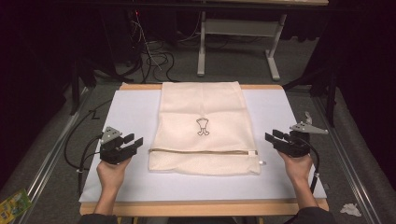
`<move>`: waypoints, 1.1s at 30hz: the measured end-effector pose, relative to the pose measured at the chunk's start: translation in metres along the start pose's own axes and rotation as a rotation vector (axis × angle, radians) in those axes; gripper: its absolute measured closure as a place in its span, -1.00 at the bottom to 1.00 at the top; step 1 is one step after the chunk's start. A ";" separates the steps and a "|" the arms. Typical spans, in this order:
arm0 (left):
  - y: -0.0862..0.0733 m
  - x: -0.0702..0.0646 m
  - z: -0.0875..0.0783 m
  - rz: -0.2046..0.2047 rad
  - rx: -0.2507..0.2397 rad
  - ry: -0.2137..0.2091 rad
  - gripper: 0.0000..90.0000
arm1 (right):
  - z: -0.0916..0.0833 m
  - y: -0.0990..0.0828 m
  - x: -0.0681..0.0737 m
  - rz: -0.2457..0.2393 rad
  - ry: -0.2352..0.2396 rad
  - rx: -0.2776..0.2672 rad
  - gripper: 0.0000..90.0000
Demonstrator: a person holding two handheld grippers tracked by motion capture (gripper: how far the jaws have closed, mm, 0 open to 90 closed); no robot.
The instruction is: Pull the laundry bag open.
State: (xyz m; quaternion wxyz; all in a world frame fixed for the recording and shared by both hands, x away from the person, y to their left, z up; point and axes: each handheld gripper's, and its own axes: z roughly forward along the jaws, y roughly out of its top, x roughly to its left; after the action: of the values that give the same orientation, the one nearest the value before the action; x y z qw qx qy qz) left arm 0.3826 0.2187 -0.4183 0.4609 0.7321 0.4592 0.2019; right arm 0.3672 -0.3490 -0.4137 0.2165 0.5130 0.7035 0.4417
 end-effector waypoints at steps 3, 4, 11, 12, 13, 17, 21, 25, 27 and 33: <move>0.000 0.002 -0.003 -0.009 -0.009 0.007 0.20 | -0.006 -0.001 -0.005 0.014 -0.007 -0.016 0.28; 0.000 0.003 -0.004 -0.010 -0.013 0.010 0.20 | -0.008 -0.001 -0.006 0.014 -0.012 -0.022 0.28; -0.003 0.011 -0.013 -0.019 -0.035 0.053 0.15 | -0.016 -0.003 -0.012 0.032 -0.024 -0.042 0.28; -0.003 0.011 -0.013 -0.017 -0.033 0.055 0.14 | -0.017 -0.003 -0.014 0.030 -0.026 -0.045 0.28; -0.003 0.012 -0.014 -0.012 -0.030 0.055 0.13 | -0.018 -0.003 -0.015 0.033 -0.028 -0.049 0.27; -0.004 0.017 -0.017 -0.019 -0.043 0.068 0.11 | -0.027 -0.004 -0.022 0.053 -0.046 -0.070 0.27; -0.007 0.024 -0.020 -0.044 -0.052 0.079 0.10 | -0.033 -0.007 -0.028 0.062 -0.061 -0.074 0.27; -0.009 0.028 -0.021 -0.054 -0.054 0.089 0.09 | -0.038 -0.012 -0.036 0.084 -0.078 -0.093 0.27; -0.009 0.029 -0.021 -0.058 -0.057 0.096 0.09 | -0.039 -0.015 -0.038 0.096 -0.081 -0.099 0.27; -0.010 0.033 -0.019 -0.077 -0.061 0.102 0.09 | -0.037 -0.023 -0.044 0.112 -0.089 -0.094 0.27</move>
State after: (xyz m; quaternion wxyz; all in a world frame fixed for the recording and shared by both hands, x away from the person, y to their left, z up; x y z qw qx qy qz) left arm 0.3809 0.2581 -0.4216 0.4662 0.6884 0.5034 0.2352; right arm 0.3443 -0.4056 -0.4203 0.2464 0.5600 0.6419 0.4623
